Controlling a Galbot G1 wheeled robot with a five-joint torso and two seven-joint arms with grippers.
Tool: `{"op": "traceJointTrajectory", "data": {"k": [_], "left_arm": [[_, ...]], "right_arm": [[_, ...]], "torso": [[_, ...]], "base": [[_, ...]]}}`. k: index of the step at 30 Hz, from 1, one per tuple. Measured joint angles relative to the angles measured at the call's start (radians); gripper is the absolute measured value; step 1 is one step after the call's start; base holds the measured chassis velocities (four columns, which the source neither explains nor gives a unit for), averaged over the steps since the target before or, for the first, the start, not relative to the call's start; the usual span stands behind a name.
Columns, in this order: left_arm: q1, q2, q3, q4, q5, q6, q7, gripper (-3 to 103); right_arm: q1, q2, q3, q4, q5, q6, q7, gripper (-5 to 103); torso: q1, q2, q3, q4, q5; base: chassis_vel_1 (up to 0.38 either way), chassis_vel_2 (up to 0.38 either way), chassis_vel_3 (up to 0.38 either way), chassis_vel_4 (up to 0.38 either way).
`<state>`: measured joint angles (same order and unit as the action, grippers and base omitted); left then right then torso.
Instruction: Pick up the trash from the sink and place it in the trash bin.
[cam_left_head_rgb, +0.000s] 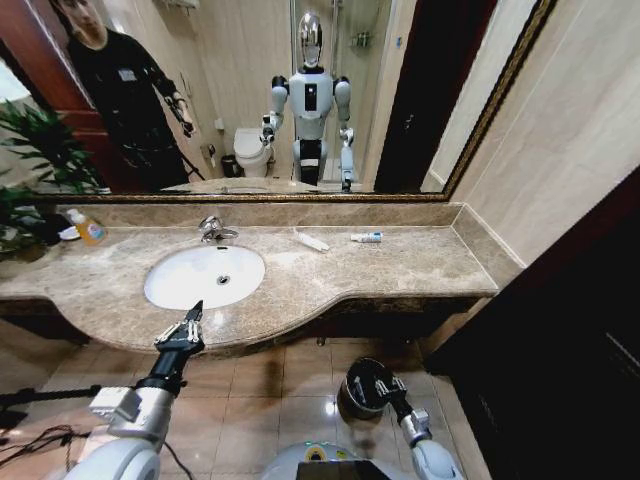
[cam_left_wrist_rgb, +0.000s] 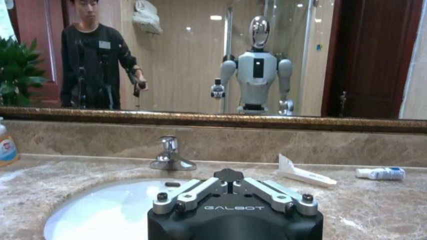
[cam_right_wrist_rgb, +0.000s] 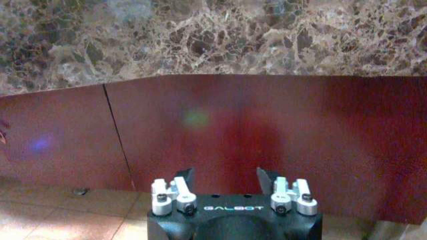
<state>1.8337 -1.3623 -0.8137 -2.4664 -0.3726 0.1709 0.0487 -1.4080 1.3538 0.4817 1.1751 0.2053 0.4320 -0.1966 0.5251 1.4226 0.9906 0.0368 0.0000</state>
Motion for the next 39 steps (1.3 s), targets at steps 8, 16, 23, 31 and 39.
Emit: {"op": "traceJointTrajectory", "data": {"k": [8, 16, 23, 31, 39], "left_arm": [[0.0, 0.0, 0.0, 0.0, 0.0, 0.0, 0.0, 0], [0.0, 0.0, 0.0, 0.0, 0.0, 0.0, 0.0, 0], [0.0, 0.0, 0.0, 0.0, 0.0, 0.0, 0.0, 0], [0.0, 0.0, 0.0, 0.0, 0.0, 0.0, 0.0, 0], [0.0, 0.0, 0.0, 0.0, 0.0, 0.0, 0.0, 0]], "right_arm": [[-0.002, 0.008, -0.001, 0.005, -0.015, -0.001, 0.009, 86], [-0.001, 0.008, 0.0, 0.008, -0.015, -0.004, 0.014, 100], [-0.018, -0.01, 0.006, 0.042, 0.02, -0.003, 0.019, 100], [-0.131, -0.052, 0.026, 0.253, 0.079, 0.0, 0.023, 100], [-0.28, -0.057, 0.039, 0.483, 0.111, 0.002, 0.025, 100]], "torso": [[0.0, 0.0, 0.0, 0.0, 0.0], [0.0, 0.0, 0.0, 0.0, 0.0], [0.0, 0.0, 0.0, 0.0, 0.0001], [0.0, 0.0, 0.0, 0.0, 0.0], [0.0, 0.0, 0.0, 0.0, 0.0001]], "base": [[0.0, 0.0, 0.0, 0.0], [0.0, 0.0, 0.0, 0.0], [0.0, 0.0, 0.0, 0.0], [0.0, 0.0, 0.0, 0.0], [0.0, 0.0, 0.0, 0.0]]}}
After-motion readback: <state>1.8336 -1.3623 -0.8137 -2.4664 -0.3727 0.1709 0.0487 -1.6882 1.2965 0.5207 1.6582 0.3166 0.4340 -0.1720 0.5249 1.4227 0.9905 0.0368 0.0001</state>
